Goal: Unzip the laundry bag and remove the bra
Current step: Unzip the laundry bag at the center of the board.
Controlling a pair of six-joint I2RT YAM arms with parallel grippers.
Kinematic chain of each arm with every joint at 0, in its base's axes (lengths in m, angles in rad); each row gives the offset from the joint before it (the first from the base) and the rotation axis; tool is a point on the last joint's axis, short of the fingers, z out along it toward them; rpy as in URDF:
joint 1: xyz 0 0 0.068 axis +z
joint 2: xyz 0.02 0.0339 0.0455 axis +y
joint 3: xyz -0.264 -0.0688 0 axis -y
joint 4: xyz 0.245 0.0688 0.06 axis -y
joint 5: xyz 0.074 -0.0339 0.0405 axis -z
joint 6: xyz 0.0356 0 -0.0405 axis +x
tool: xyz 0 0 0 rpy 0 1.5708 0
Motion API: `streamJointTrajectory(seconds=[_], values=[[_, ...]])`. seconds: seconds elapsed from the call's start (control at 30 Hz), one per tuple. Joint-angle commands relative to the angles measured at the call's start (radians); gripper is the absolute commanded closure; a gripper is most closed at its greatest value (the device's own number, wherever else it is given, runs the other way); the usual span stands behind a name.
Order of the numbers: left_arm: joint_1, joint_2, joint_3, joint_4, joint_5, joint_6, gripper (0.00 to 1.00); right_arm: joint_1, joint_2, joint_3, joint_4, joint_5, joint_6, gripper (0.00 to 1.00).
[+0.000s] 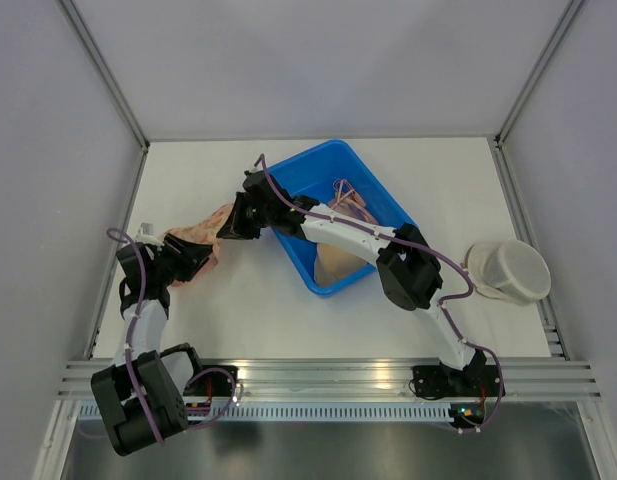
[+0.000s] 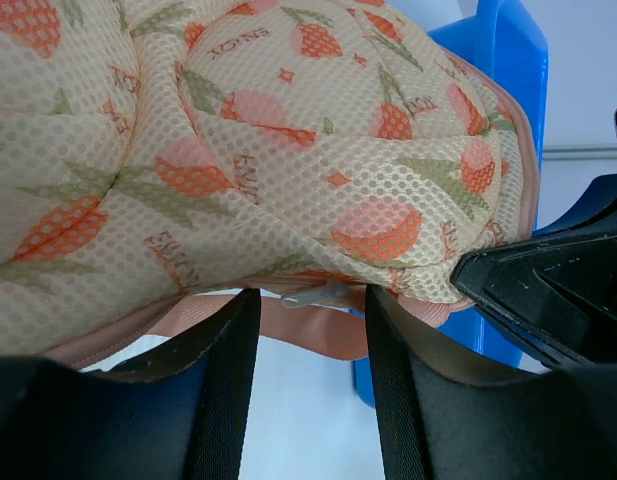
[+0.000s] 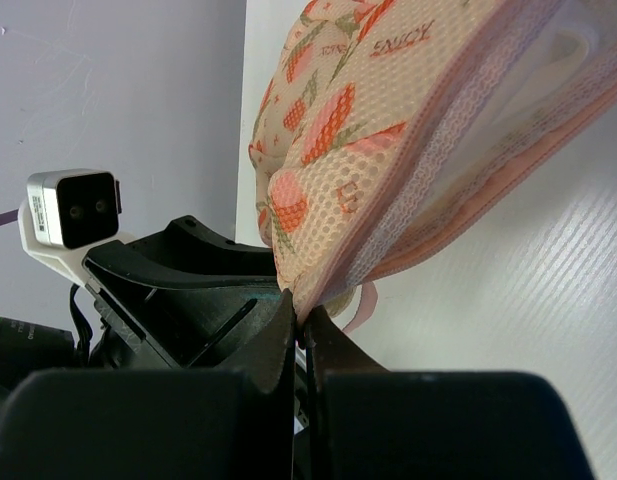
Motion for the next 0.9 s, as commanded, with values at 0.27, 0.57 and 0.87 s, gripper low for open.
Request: streamJointTrajectory(seconds=[0.27, 0.57, 0.87], values=[[0.0, 0.036, 0.01, 0.115, 0.038, -0.046, 0.56, -0.001, -0.054, 0.031, 0.049, -0.031, 0.02, 1.0], [0.001, 0.029, 0.01, 0.112, 0.04, -0.054, 0.78, 0.001, -0.063, 0.008, 0.06, -0.031, 0.023, 1.0], [0.001, 0.024, 0.045, 0.055, 0.025, -0.049, 0.98, 0.001, -0.063, 0.003, 0.062, -0.029, 0.023, 1.0]])
